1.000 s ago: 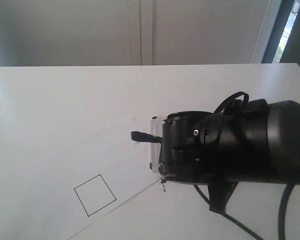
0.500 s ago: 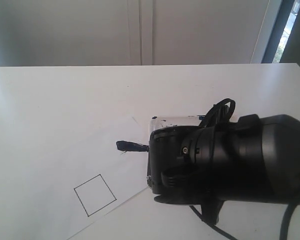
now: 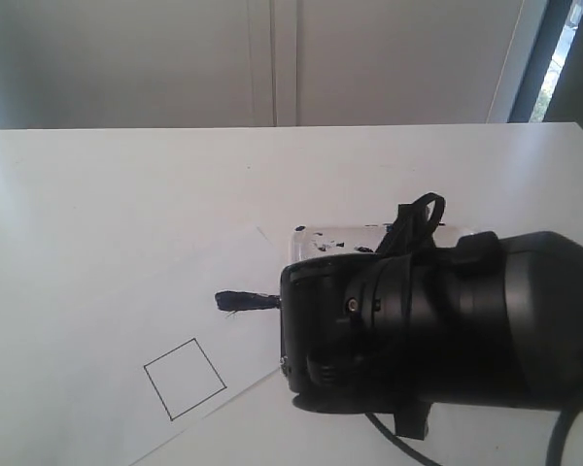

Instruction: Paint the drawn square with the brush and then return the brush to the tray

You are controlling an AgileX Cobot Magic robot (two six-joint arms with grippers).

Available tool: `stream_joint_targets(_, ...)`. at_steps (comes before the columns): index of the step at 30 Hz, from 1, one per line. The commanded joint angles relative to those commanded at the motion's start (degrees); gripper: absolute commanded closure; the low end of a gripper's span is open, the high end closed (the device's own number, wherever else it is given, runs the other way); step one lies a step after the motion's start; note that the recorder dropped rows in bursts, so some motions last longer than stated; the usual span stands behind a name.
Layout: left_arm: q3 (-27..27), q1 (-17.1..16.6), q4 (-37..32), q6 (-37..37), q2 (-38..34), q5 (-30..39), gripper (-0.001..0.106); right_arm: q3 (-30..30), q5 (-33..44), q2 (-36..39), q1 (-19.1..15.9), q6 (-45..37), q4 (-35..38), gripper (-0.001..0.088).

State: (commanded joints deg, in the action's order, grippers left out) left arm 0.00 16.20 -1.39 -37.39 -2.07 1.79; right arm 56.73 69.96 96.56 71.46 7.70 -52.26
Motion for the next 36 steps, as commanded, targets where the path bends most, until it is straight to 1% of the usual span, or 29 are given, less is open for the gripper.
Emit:
stream_joint_targets(4,-0.95,0.0,0.0,2.4,-4.56,0.72,0.057,3.98,0.0,2.6,0.06,-0.32,-0.13,0.0868)
stream_joint_targets(8,-5.27,0.0,0.0,6.61,-11.88,1.83,0.057,7.78,0.0,5.49,0.15,-3.64,-0.13,0.0868)
stream_joint_targets(15,-13.39,0.0,0.0,8.34,-29.35,1.69,0.057,10.71,0.0,8.74,0.15,-5.72,-0.98,0.0868)
stream_joint_targets(19,-17.34,0.0,0.0,9.09,-41.75,1.08,0.057,10.74,0.0,9.72,0.15,-6.37,-1.75,0.0868)
stream_joint_targets(21,-19.06,0.58,0.0,9.33,-47.15,0.53,0.057,10.74,0.0,10.12,0.15,-6.39,-1.75,0.0868)
stream_joint_targets(24,-21.16,2.81,0.0,9.31,-54.85,-1.25,0.057,10.74,0.0,10.51,0.15,-6.48,-1.75,0.0868)
stream_joint_targets(30,-23.8,6.39,0.0,8.99,-64.07,-4.09,0.057,10.74,0.0,11.96,0.29,-6.48,-2.64,0.0868)
stream_joint_targets(36,-24.19,6.5,0.0,8.88,-70.7,-6.61,0.057,10.74,0.0,13.83,1.45,-6.74,-5.04,0.0868)
